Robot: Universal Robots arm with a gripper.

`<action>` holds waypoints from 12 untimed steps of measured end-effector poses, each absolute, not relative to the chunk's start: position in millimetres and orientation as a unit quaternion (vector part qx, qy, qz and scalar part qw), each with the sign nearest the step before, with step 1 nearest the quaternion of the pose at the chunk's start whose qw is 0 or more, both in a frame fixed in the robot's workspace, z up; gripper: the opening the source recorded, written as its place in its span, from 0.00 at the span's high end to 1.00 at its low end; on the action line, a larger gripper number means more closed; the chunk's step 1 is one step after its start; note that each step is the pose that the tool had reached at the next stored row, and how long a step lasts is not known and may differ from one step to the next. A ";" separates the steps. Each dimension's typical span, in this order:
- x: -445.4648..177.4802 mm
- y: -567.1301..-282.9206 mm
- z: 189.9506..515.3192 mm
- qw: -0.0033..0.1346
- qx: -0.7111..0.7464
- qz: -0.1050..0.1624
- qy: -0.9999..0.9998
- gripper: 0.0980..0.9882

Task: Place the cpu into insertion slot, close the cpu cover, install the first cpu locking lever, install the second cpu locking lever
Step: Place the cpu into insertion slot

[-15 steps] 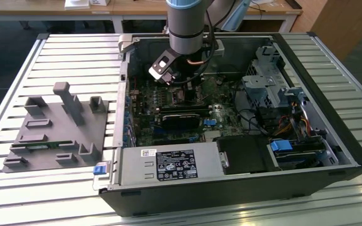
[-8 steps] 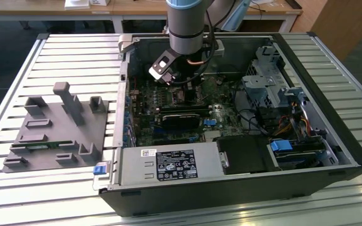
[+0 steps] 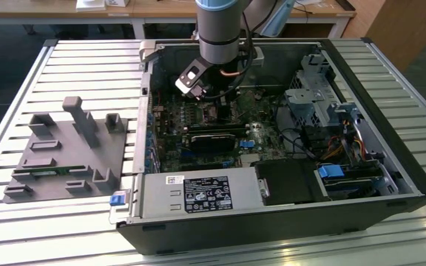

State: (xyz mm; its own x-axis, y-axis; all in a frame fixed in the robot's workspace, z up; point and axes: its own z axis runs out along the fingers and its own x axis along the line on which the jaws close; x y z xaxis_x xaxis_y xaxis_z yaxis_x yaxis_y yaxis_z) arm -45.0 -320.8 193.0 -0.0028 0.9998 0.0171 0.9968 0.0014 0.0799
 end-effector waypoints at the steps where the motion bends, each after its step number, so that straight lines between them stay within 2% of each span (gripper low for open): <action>1: -45.0 -320.5 192.9 0.022 0.706 0.034 0.707 0.42; 12: -44.7 -318.3 192.1 0.022 0.706 0.034 0.707 0.42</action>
State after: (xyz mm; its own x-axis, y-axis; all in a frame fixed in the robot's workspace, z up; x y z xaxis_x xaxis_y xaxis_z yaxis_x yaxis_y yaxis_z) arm -44.7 -318.3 192.1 -0.0022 0.9999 0.0170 0.9968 0.0009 0.0797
